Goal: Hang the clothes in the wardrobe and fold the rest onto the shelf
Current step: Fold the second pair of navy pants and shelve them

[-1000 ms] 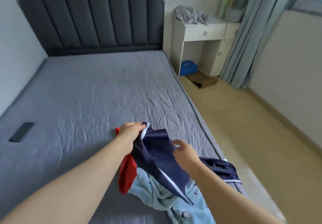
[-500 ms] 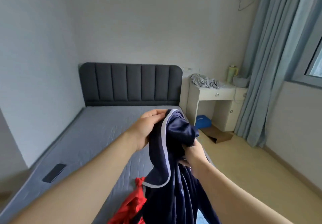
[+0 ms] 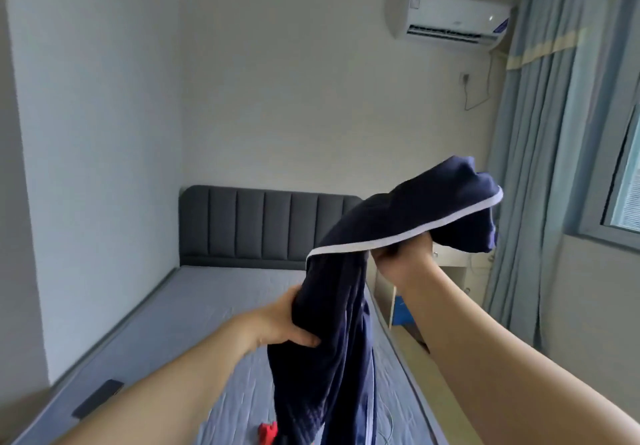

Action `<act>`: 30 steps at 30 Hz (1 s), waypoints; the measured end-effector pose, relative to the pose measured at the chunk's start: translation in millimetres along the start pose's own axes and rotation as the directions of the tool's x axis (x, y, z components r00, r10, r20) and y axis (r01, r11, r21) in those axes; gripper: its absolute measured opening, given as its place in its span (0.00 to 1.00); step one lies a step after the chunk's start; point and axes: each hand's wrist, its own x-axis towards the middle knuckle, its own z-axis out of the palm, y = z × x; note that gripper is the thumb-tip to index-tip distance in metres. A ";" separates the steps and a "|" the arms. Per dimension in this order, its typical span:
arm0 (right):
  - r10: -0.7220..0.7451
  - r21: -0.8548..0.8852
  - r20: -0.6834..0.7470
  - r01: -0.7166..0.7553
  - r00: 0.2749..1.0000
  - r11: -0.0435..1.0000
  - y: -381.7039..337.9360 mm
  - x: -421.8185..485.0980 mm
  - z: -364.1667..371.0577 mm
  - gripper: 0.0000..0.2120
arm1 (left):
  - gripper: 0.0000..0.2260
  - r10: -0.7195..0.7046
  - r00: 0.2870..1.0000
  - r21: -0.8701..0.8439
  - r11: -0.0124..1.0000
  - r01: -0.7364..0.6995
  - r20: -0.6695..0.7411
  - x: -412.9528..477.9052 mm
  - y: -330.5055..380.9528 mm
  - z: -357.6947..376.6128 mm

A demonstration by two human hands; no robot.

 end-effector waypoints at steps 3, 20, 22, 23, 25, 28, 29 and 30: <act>-0.065 0.022 0.004 0.064 0.998 0.998 -9.8 -6.5 10.0 0.17 | 0.16 -0.086 0.990 -0.046 0.996 0.081 -0.115 -3.8 2.3 8.3; 0.339 -0.807 0.213 -0.030 0.916 0.589 26.3 -17.2 -21.3 0.21 | 0.08 -0.353 0.889 -0.926 0.336 -0.171 -0.292 -9.1 120.4 -13.1; 0.342 -0.903 0.211 0.049 0.916 0.427 36.1 -19.7 -21.9 0.28 | 0.07 -0.345 0.902 -0.944 0.290 -0.160 -0.259 -12.4 126.5 -10.7; 0.300 -0.927 0.190 0.070 0.935 0.367 40.8 -19.6 -23.6 0.27 | 0.06 -0.338 0.908 -0.945 0.289 -0.151 -0.248 -15.0 128.7 -9.9; 0.177 -0.924 0.142 0.066 0.974 0.377 45.2 -18.0 -25.7 0.18 | 0.06 -0.321 0.913 -0.935 0.324 -0.142 -0.250 -19.4 131.2 -12.1; 0.060 -0.899 0.132 0.094 0.989 0.428 41.2 -13.7 -31.4 0.10 | 0.05 -0.315 0.906 -0.891 0.436 -0.126 -0.283 -25.4 129.1 -23.0; 0.036 -0.901 0.162 0.133 0.986 0.413 38.6 -13.9 -31.7 0.09 | 0.04 -0.323 0.895 -0.863 0.491 -0.119 -0.307 -26.9 125.5 -27.2; 0.015 -0.906 0.202 0.181 0.979 0.382 36.2 -13.9 -31.6 0.08 | 0.04 -0.332 0.884 -0.833 0.543 -0.107 -0.330 -28.0 121.1 -30.2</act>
